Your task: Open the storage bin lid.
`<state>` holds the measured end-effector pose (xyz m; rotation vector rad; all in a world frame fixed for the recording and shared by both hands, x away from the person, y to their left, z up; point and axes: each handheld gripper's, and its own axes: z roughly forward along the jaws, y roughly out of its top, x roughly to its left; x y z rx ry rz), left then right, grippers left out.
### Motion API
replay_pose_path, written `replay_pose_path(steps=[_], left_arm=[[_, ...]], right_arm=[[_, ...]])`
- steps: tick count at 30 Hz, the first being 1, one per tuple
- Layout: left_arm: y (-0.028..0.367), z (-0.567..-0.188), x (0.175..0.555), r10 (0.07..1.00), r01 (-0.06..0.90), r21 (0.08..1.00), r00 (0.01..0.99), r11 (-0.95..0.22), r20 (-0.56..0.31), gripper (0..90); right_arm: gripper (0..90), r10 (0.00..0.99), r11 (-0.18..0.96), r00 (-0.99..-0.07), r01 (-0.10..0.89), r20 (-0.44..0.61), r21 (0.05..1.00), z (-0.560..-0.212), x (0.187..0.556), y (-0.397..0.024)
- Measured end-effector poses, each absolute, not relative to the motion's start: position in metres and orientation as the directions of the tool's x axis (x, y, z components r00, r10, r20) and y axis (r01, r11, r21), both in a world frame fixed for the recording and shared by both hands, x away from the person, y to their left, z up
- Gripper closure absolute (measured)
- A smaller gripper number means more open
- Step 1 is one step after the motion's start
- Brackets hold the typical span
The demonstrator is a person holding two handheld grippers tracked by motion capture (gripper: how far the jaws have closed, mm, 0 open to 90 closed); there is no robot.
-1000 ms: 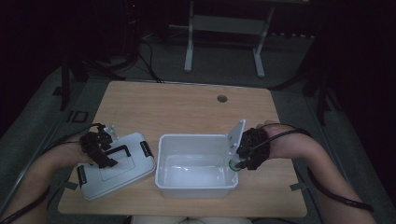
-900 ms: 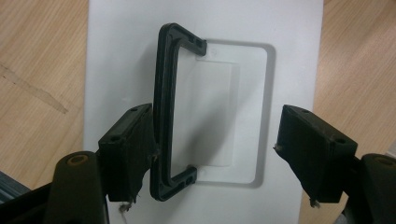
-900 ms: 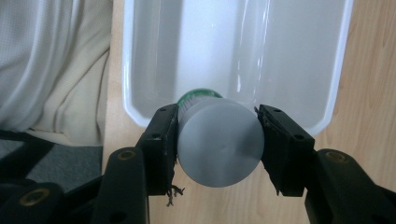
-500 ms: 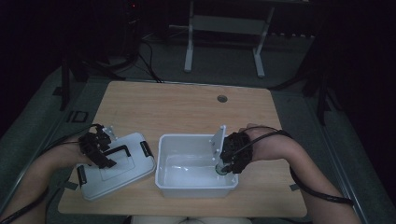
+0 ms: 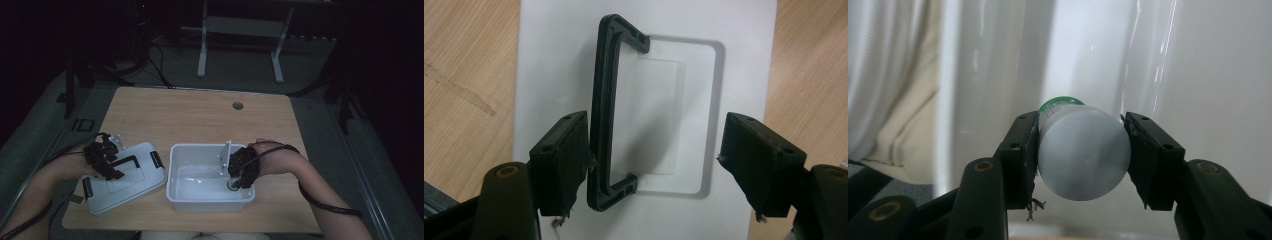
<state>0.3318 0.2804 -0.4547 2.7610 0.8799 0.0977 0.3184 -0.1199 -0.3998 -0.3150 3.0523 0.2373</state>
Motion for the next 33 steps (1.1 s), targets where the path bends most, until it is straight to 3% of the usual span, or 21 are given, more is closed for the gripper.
replay_pose_path(steps=[25, 33], left_arm=[[0.281, -0.459, 0.332, 0.576, 0.562, 0.238, 0.817, -0.792, -0.015, 27.7], [0.281, -0.458, 0.332, 0.575, 0.56, 0.246, 0.818, -0.791, -0.014, 27.6]], right_arm=[[49.6, -0.17, 0.985, -0.985, -0.17, -0.016, 0.028, -0.466, 0.335, -0.099], [49.6, -0.177, 0.984, -0.983, -0.178, -0.052, 0.013, -0.471, 0.335, -0.092]])
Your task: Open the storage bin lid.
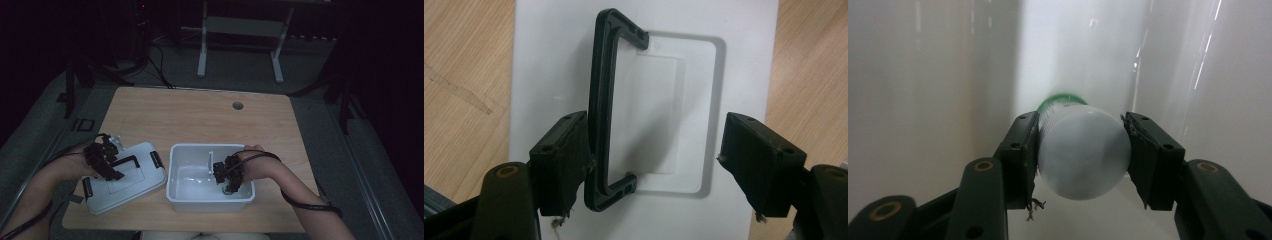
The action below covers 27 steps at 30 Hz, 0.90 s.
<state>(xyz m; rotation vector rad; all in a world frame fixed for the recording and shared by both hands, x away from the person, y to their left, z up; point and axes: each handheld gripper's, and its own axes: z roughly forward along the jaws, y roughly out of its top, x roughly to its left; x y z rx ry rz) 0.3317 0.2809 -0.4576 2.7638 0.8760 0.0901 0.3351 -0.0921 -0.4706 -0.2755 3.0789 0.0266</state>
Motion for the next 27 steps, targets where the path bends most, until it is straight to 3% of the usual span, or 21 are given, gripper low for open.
replay_pose_path(steps=[16, 27], left_arm=[[0.281, -0.457, 0.331, 0.573, 0.558, 0.243, 0.819, -0.794, -0.009, 27.6], [0.276, -0.459, 0.334, 0.564, 0.549, 0.232, 0.826, -0.803, -0.002, 27.6]], right_arm=[[46.1, -0.179, 0.984, -0.983, -0.179, -0.033, -0.003, -0.475, 0.333, -0.088], [41.7, -0.194, 0.98, -0.98, -0.196, -0.044, 0.031, -0.449, 0.333, -0.098]])
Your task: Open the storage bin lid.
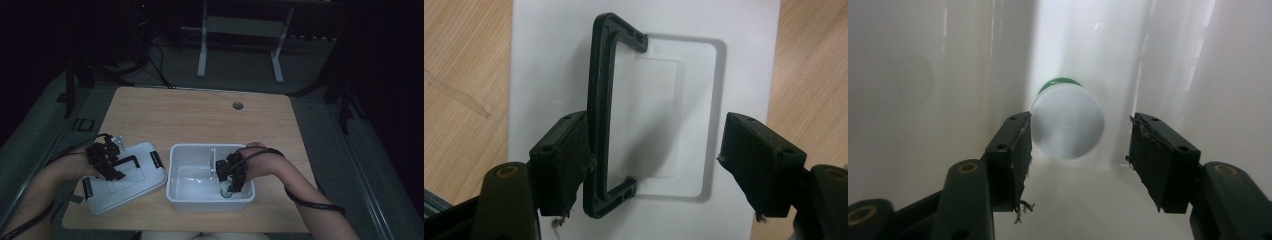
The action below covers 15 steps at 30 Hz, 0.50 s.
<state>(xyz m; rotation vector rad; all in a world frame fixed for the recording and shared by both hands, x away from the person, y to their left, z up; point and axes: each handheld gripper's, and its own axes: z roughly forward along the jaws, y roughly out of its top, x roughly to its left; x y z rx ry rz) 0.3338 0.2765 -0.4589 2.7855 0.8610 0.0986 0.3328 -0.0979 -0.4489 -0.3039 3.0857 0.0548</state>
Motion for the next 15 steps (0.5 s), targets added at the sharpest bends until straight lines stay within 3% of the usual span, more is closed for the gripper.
replay_pose_path(steps=[7, 15], left_arm=[[0.277, -0.458, 0.334, 0.569, 0.553, 0.237, 0.822, -0.798, -0.002, 27.6], [0.274, -0.459, 0.335, 0.567, 0.55, 0.241, 0.824, -0.799, 0.0, 27.6]], right_arm=[[40.9, -0.165, 0.983, -0.984, -0.169, -0.071, 0.067, -0.427, 0.333, -0.108], [25.0, -0.141, 0.978, -0.985, -0.153, -0.095, 0.14, -0.394, 0.334, -0.126]])
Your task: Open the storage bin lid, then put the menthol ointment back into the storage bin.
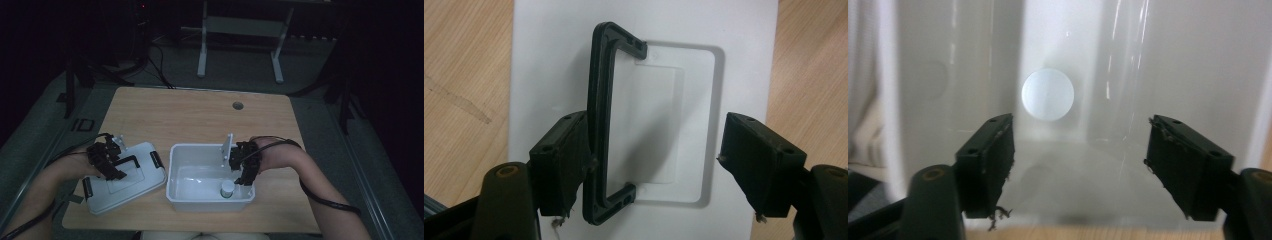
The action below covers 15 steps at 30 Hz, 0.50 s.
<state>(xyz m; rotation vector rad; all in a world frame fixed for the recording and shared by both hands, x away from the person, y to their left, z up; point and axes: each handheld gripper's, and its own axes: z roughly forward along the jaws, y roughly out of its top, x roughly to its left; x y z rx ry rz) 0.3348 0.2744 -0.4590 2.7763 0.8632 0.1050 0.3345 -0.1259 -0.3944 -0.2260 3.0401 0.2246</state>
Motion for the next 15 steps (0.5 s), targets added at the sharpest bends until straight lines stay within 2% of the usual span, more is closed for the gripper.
replay_pose_path(steps=[4, 15], left_arm=[[0.274, -0.46, 0.337, 0.569, 0.554, 0.239, 0.822, -0.797, -0.008, 27.6], [0.272, -0.463, 0.342, 0.577, 0.56, 0.234, 0.817, -0.795, 0.004, 27.6]], right_arm=[[17.9, -0.125, 0.971, -0.986, -0.145, -0.115, 0.192, -0.38, 0.335, -0.14], [14.6, -0.06, 0.971, -0.99, -0.088, -0.131, 0.22, -0.359, 0.339, -0.19]])
